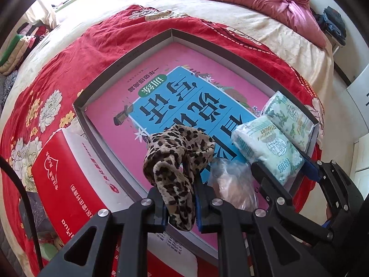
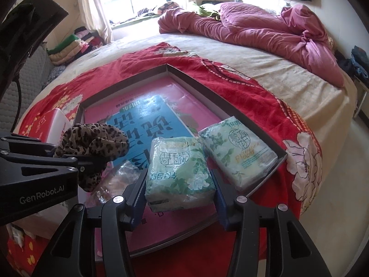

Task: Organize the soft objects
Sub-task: 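Open the right tool to set the pack in the tray while the left tool holds the cloth above it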

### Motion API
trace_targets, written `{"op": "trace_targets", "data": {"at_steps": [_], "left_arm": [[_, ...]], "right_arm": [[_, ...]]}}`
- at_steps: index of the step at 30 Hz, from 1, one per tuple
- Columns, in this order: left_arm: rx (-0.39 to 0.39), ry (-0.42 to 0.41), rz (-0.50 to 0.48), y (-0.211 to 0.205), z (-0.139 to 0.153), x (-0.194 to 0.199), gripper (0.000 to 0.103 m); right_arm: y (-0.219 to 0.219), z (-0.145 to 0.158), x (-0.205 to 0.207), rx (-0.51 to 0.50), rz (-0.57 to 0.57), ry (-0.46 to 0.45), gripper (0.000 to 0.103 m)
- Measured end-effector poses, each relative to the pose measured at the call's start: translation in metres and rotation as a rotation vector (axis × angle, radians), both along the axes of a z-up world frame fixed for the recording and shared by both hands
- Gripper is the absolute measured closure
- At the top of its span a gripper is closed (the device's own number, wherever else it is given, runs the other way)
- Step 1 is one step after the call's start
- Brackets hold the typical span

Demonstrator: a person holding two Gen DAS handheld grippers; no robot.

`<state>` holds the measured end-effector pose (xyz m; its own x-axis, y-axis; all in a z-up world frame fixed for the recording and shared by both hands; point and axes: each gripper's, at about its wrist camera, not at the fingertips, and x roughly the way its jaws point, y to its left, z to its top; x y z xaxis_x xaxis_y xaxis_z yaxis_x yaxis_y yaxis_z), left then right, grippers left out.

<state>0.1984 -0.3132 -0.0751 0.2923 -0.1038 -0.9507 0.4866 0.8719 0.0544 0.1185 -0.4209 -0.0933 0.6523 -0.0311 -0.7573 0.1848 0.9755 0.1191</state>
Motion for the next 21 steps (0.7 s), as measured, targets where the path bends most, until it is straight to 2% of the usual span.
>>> {"op": "trace_targets", "data": {"at_steps": [4,8,21], "left_arm": [[0.005,-0.001,-0.005,-0.001,-0.001,-0.001,0.084],[0.012,0.002,-0.008,-0.002,-0.001,-0.001,0.084],[-0.016,0.022,-0.005,0.001,0.002,-0.001,0.081]], "right_arm": [[-0.001,-0.001,-0.001,0.013,0.005,0.010,0.050],[0.002,0.004,-0.002,-0.001,0.018,0.018,0.040],[-0.009,0.018,-0.011,-0.012,-0.011,0.000,0.035]]}}
